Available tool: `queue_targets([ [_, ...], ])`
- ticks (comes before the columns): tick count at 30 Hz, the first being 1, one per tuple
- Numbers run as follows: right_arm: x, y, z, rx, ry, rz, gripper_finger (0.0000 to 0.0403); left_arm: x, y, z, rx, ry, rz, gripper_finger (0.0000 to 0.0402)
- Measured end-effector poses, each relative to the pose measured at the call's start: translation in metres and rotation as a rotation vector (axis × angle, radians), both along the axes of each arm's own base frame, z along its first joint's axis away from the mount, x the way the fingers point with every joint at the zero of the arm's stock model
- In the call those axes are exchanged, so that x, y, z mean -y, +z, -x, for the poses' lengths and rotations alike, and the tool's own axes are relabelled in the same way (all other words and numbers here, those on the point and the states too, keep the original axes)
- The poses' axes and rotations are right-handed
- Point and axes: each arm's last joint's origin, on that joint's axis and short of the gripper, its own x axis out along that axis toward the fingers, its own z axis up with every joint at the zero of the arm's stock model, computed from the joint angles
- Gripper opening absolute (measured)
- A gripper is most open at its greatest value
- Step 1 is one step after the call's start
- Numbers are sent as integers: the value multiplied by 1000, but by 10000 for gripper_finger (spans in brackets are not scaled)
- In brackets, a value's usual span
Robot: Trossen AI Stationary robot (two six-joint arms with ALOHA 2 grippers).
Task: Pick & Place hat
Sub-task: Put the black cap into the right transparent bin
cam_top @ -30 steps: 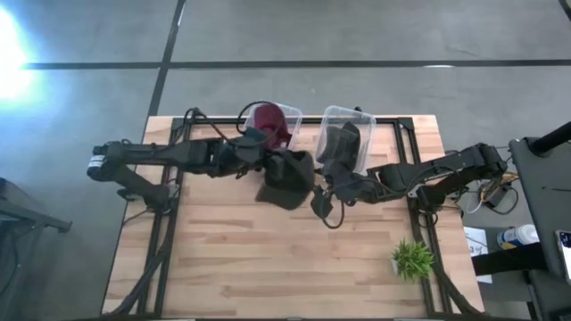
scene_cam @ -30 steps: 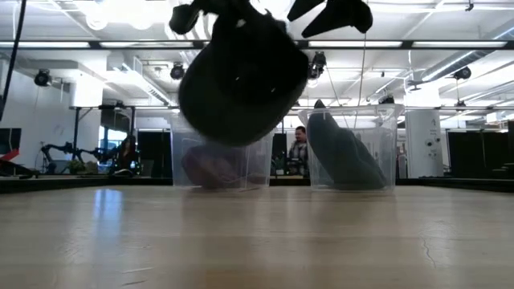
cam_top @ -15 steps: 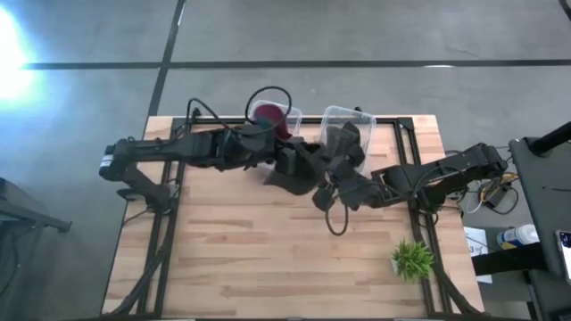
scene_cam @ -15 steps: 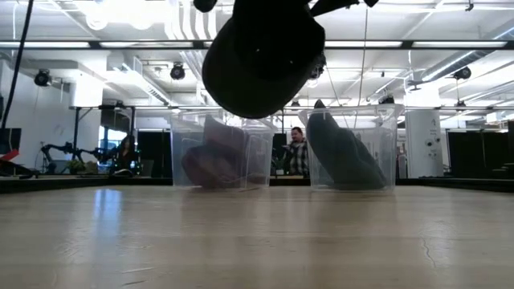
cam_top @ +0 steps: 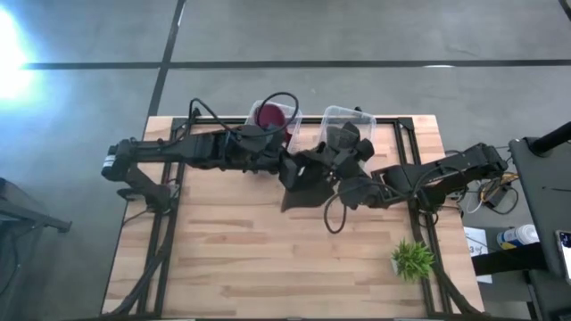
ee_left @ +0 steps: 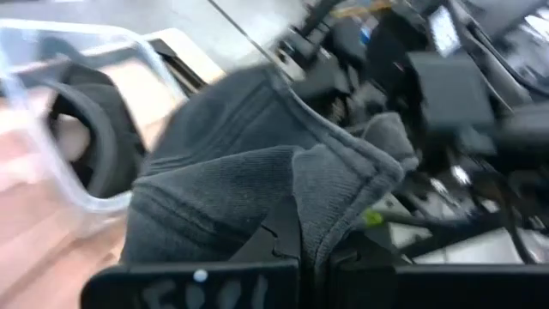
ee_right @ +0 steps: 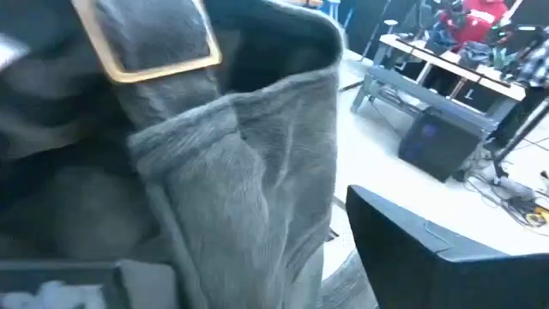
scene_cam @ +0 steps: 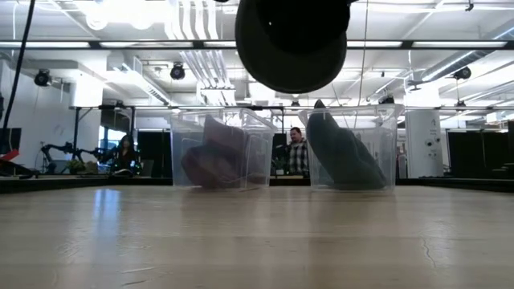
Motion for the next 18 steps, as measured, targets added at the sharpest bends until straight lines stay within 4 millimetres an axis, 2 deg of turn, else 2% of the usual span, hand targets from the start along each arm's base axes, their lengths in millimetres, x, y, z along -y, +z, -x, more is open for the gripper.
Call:
queue_targets([
  [4, 1, 0, 0, 12, -10, -8, 149, 5, 0, 0, -2, -53, -29, 0],
  [9, 1, 0, -1, 7, 38, -47, 31, 4, -1, 0, -14, -16, -78, 9],
  [12, 0, -1, -2, 15, 54, -73, 14, 3, -2, 1, -34, 13, -132, 44],
  [18, 3, 1, 4, 17, 5, -52, 9, 2, -5, 3, -78, 22, -193, 155],
])
